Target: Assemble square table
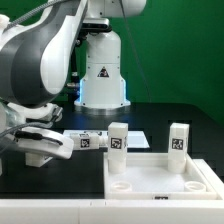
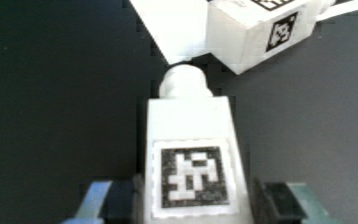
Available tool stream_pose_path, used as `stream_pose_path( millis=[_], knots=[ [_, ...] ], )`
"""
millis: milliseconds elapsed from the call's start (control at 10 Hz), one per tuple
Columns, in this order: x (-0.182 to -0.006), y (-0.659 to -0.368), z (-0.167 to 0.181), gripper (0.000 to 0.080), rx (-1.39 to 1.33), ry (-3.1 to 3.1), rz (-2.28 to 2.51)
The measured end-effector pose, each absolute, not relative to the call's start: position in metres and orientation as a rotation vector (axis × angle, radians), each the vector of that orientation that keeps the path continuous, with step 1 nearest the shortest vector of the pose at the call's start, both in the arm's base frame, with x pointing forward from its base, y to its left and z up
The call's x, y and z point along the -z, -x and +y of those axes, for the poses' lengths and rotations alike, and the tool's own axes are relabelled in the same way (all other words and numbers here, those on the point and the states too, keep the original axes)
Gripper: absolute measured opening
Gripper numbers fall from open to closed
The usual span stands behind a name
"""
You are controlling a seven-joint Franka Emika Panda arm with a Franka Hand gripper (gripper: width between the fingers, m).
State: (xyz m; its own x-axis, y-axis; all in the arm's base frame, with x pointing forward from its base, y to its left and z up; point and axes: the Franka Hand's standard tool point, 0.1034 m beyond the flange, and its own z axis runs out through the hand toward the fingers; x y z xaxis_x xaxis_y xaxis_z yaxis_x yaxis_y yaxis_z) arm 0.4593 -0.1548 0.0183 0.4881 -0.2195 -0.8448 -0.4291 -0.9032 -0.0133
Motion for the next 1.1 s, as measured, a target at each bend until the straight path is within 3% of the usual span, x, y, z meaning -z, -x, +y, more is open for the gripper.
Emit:
stream_pose_path(
  millis=[200, 500, 900, 1100],
  knots=[
    [-0.024, -0.47, -0.155, 0.0281, -1.324, 2.55, 0.538],
    [-0.084, -0.529, -0.149, 0.0281, -1.008, 2.727, 0.405],
    [-0.084, -0.54, -0.149, 0.0281, -0.618, 2.904, 0.456],
    [-0.13, -0.583, -0.107, 0.0282, -0.291, 2.99, 0.333]
  ],
)
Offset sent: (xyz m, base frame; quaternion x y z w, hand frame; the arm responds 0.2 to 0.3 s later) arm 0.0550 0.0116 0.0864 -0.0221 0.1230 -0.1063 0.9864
